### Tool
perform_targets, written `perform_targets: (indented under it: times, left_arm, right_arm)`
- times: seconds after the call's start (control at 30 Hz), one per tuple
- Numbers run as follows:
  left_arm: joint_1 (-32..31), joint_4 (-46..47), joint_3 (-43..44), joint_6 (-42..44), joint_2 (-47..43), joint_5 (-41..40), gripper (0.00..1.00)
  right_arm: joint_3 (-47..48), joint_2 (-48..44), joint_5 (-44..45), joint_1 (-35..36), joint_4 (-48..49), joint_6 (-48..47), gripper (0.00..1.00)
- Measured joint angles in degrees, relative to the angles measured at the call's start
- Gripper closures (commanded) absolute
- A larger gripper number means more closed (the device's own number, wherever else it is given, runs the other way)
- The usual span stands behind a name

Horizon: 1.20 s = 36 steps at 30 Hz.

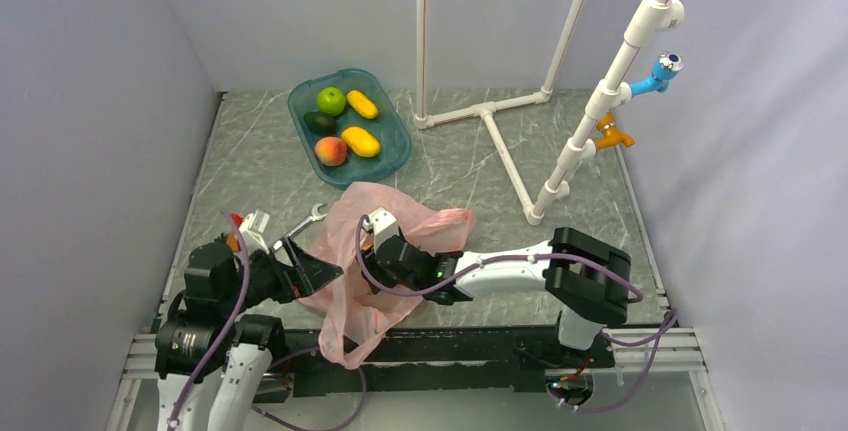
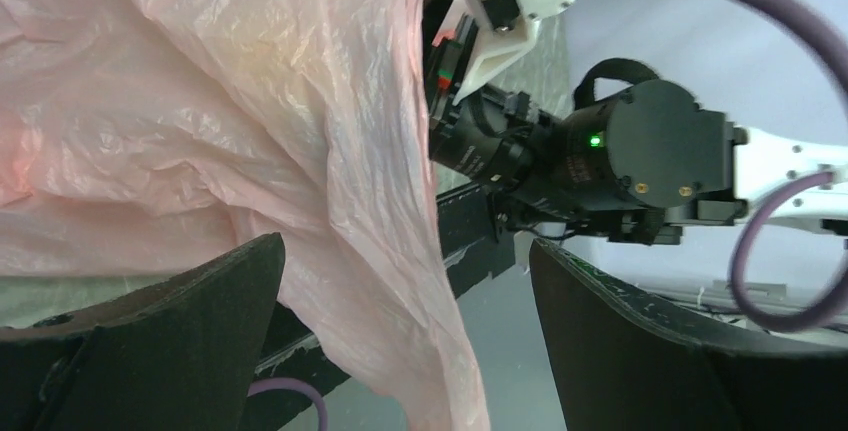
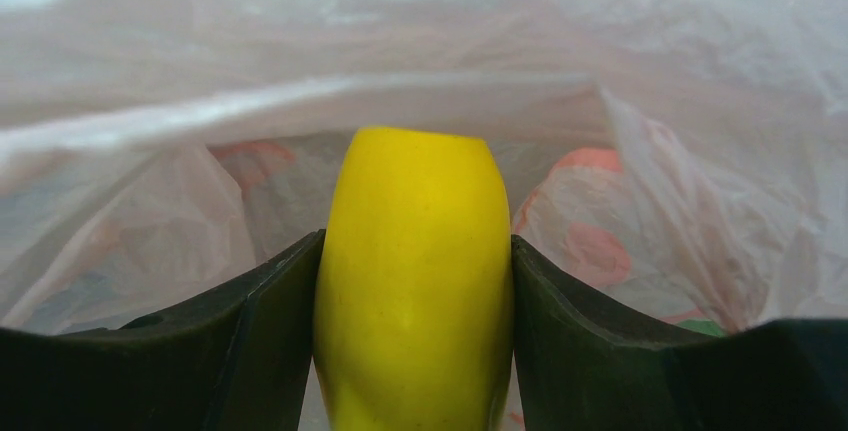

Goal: Take the fake fruits out of the plastic bag
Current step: Take out the fake fruit from the plastic bag.

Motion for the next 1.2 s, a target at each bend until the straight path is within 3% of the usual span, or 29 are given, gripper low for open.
perform_targets:
  times: [0.27, 0.47, 0.57, 0.87, 0.97, 1.2]
  left_arm:
    - [0.00, -4.33, 2.10, 9.94, 10.78, 1.46, 0.05]
    - [-0.17, -6.40, -1.57, 14.97, 11.17, 1.70, 0.42]
    - [-0.20, -6.64, -4.15, 15.85, 10.73, 1.31, 0.50]
    - [-0.26, -5.70, -6.43, 18.23, 7.74, -0.44, 0.72]
    - [-0.28, -5.90, -6.01, 20.68, 9.79, -2.21, 0.86]
    - [-0.26, -5.51, -5.99, 23.26, 13.07, -2.75, 0.85]
  right_arm:
    - [5.97, 2.49, 0.20, -0.02, -1.68, 4.02, 1.00]
    - [7.02, 2.14, 1.31, -0.28, -3.74, 5.25, 1.00]
    - [5.75, -0.59, 0.90, -0.92, -5.11, 4.66, 1.00]
    - [-4.39, -20.24, -9.20, -1.70, -5.53, 0.24, 1.00]
    - [-6.03, -25.70, -9.75, -1.64, -7.41, 0.22, 1.00]
    - [-2.49, -32.50, -3.52, -2.80, -9.84, -1.16, 1.00]
